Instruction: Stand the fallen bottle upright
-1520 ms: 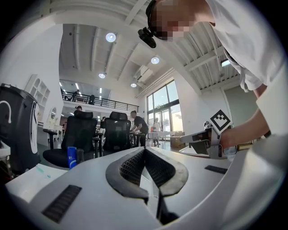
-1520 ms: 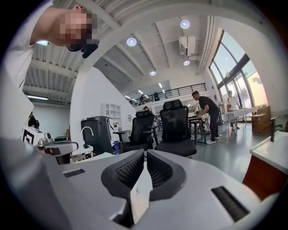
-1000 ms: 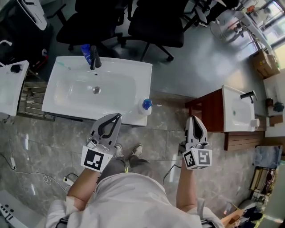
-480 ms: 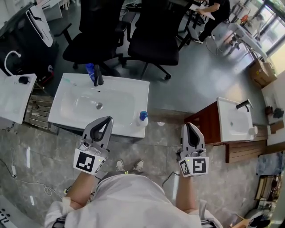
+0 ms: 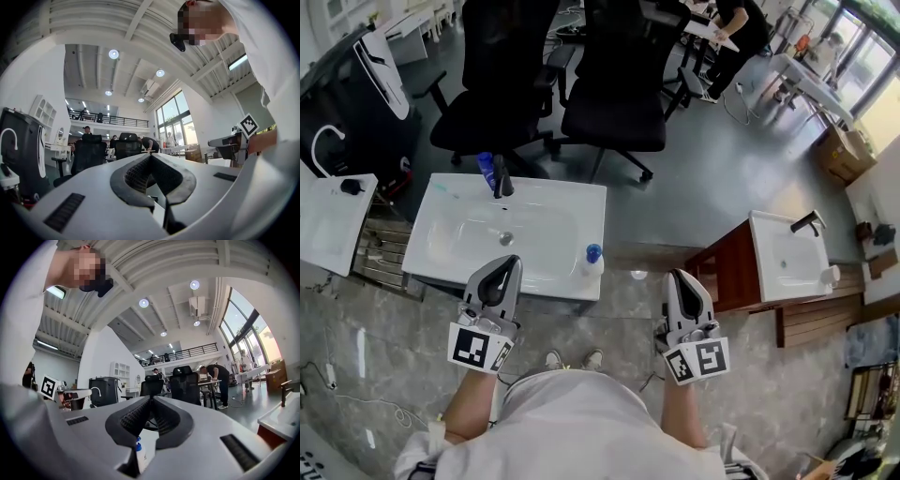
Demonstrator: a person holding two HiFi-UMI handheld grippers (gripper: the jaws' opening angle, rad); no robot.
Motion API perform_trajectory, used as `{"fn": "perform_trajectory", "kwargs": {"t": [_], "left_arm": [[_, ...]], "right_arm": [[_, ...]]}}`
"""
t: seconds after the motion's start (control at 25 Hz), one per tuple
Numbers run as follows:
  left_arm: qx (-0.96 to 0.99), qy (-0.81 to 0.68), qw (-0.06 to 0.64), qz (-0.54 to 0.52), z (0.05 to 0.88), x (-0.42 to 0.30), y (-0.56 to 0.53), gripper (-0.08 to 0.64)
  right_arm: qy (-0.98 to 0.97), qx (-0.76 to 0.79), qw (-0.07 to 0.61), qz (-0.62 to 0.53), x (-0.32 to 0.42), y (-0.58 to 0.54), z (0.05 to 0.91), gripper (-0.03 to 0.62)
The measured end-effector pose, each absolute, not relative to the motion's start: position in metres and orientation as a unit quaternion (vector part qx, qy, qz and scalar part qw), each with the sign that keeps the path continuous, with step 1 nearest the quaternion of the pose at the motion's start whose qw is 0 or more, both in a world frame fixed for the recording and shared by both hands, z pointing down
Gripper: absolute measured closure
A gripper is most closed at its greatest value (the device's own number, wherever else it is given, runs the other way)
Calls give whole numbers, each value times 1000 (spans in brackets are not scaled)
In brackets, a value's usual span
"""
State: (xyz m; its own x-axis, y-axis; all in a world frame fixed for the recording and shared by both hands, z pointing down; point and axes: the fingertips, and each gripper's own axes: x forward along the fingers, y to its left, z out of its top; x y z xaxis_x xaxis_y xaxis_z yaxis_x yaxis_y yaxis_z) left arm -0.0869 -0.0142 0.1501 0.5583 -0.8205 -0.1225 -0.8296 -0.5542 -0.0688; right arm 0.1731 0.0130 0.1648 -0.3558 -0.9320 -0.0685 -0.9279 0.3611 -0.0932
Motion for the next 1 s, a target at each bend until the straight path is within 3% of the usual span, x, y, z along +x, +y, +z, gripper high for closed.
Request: {"fn": "perform_trajectory", "kwargs": {"t": [1.0], "left_arm": [[-883,466,46,29,159,-81,3,543]], "right_arm": [[834,-550,29,-28,163,34,177,545]]}}
